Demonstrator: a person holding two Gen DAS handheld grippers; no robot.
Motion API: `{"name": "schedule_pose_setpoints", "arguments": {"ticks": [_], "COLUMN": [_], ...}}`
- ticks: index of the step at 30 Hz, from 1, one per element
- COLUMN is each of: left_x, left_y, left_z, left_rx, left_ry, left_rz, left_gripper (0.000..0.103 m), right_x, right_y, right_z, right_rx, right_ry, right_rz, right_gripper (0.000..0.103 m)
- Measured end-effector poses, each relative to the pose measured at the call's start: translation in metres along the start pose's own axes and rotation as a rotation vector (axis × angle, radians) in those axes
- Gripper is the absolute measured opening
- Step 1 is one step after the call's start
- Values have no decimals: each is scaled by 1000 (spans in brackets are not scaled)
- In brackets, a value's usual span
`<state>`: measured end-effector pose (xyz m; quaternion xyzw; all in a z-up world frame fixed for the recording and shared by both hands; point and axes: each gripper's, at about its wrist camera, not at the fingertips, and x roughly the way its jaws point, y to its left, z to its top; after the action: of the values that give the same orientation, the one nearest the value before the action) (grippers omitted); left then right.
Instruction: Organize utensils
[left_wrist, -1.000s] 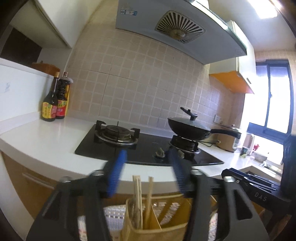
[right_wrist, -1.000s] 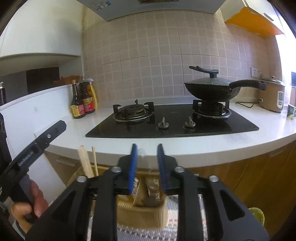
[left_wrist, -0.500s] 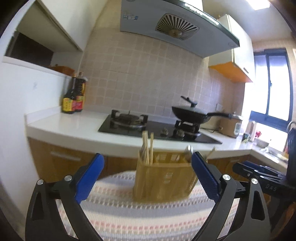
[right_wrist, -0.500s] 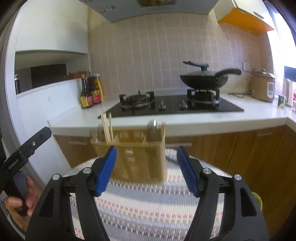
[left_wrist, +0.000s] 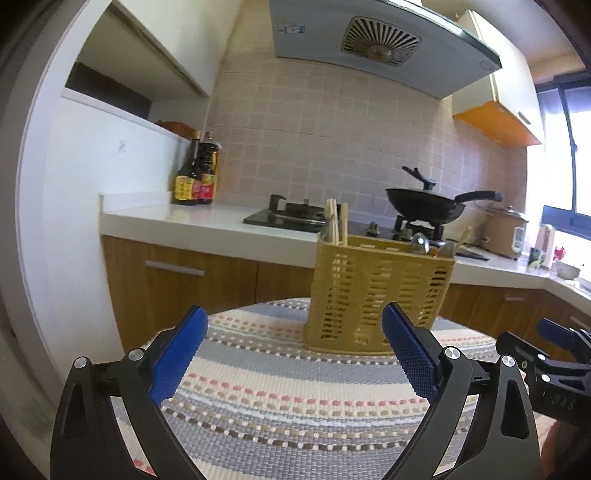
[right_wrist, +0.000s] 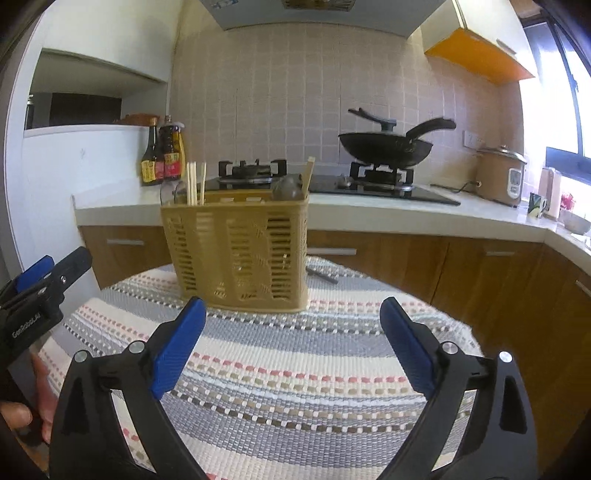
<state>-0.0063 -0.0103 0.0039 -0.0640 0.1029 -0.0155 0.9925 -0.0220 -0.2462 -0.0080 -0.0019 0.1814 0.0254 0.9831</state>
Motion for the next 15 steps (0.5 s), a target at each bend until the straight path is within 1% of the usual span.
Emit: {"name": "schedule_pose_setpoints", "arguments": {"ticks": [3, 5, 7, 10, 15], "left_x": [2, 2, 3, 2, 3], "left_y": [-2, -4, -9, -15, -19], "left_z": [-1, -3, -2, -4, -4], "left_rx": [19, 35, 55, 87, 100], "left_ry": [9, 4, 7, 11, 20], "left_rz": [0, 11, 13, 14, 18], "left_gripper": [93, 94, 94, 94, 95], "right_x": [10, 10, 13, 12, 12], "right_y": [-2, -5, -8, -10, -8], "right_z": [-2, -2, -2, -3, -3], "right_rx": [4, 20, 35, 42, 30], "right_ry": [28, 16, 32, 23, 27], "right_rz": [12, 2, 6, -5, -11], "right_gripper": [91, 91, 91, 91, 91]}}
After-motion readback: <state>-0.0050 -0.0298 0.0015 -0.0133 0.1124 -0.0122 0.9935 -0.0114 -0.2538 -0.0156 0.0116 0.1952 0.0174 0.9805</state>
